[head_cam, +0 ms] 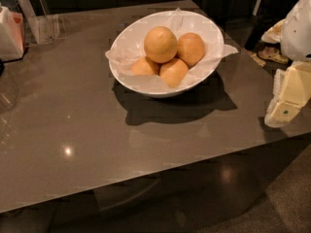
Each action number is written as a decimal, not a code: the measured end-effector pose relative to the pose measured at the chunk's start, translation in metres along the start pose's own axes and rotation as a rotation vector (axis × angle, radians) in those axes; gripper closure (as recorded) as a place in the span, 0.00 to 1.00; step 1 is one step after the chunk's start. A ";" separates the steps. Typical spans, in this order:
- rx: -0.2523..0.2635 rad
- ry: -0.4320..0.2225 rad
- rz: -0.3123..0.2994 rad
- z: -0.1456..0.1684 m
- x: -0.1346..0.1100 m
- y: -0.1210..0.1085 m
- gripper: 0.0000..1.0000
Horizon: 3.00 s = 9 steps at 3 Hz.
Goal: Pick orange from white bowl
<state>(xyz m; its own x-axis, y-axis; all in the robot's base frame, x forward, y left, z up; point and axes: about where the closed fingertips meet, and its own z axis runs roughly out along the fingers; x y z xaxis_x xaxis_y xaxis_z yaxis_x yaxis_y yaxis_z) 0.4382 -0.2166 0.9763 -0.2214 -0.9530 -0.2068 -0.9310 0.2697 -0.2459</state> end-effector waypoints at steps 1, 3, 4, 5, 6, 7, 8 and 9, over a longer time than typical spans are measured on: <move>0.000 0.000 0.000 0.000 0.000 0.000 0.00; -0.026 -0.082 -0.093 0.005 -0.045 -0.033 0.00; -0.073 -0.189 -0.178 0.014 -0.100 -0.067 0.00; -0.021 -0.226 -0.182 -0.001 -0.111 -0.082 0.00; -0.020 -0.241 -0.172 0.005 -0.113 -0.085 0.00; -0.039 -0.293 -0.205 0.021 -0.136 -0.097 0.00; -0.091 -0.309 -0.265 0.047 -0.170 -0.108 0.00; -0.136 -0.275 -0.314 0.069 -0.197 -0.111 0.00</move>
Offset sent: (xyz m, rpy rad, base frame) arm 0.0187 0.0122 0.0027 0.0106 0.0179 0.0479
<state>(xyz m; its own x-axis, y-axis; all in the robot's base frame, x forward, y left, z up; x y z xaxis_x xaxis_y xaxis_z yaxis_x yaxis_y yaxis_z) 0.6055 -0.0490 0.9786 0.1473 -0.9086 -0.3909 -0.9746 -0.0659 -0.2142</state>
